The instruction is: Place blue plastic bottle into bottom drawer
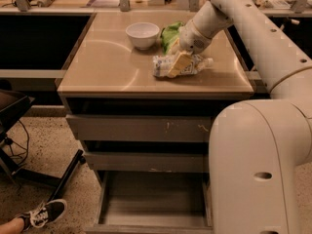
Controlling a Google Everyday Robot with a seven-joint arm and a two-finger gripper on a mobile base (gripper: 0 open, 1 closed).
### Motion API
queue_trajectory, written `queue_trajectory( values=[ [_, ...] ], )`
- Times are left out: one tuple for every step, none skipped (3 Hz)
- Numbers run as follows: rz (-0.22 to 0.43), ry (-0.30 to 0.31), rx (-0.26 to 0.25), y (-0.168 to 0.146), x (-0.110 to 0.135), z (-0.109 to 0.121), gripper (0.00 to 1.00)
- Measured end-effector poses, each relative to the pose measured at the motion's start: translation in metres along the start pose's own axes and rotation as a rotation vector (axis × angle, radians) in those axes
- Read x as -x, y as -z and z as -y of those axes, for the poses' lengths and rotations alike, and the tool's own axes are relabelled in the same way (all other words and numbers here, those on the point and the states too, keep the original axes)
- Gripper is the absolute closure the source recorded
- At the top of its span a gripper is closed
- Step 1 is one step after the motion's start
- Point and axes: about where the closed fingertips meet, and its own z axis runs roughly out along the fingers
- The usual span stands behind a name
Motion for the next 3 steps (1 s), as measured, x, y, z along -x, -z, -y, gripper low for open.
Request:
queue_trajectory(
  values=[
    [0.003, -0.032, -0.045, 0.022, -0.002, -0.01, 0.89],
    [0.012, -0.113, -0.209, 0.088, -0.008, -0.036, 1.0],
    [0.076, -0.164, -0.395, 0.158, 0.014, -0.081, 1.0]
  ],
)
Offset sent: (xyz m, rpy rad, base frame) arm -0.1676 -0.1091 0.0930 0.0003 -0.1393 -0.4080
